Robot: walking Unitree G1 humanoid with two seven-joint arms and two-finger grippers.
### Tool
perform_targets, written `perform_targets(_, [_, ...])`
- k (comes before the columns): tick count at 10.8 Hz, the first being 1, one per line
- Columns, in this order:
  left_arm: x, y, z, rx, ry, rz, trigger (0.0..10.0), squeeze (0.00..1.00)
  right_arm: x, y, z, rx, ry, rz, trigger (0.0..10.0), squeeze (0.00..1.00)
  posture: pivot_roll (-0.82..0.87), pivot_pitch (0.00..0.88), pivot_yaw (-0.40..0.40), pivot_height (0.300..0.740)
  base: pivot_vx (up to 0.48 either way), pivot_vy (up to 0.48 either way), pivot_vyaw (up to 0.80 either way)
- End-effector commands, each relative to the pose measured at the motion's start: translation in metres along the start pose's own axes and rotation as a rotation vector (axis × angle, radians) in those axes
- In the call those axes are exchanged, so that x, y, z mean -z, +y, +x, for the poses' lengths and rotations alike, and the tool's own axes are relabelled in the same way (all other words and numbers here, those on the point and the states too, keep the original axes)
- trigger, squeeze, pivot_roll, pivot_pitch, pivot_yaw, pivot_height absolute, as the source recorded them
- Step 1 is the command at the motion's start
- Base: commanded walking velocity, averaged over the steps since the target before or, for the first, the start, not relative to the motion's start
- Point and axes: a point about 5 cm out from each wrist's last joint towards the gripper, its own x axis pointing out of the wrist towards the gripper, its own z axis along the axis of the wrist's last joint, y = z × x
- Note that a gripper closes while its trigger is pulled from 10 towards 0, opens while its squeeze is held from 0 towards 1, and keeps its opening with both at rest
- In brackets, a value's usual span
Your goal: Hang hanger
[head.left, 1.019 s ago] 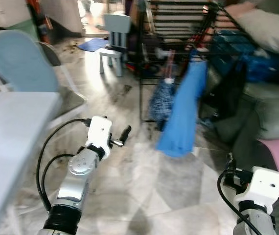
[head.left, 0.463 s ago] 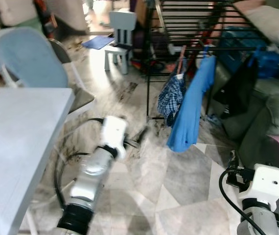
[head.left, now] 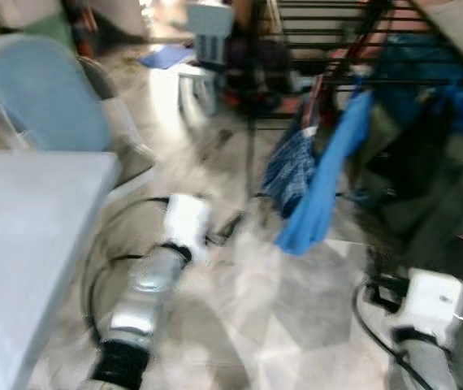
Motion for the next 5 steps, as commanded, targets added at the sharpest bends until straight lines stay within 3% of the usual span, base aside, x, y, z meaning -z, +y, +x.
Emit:
perform_targets(1, [-0.0067,-0.0106,0.0067,0.038,-0.022,-0.005,10.0,0.0,-0.0031,-0.0082,0.0006,0.029,-0.005,-0.019,10.0,0.0,-0.03,0.0,-0.008,0.74,0.465,0.0,0.0])
perform_targets(5, [-0.0112,-0.0098,0.0094,0.022,-0.039,-0.002,10.0,0.0,-0.0038,-0.0073,-0.0008,0.029,-0.015,-0.038,10.0,0.0,-0.03,0.0,-0.008,0.74,0.455,0.0,0.0])
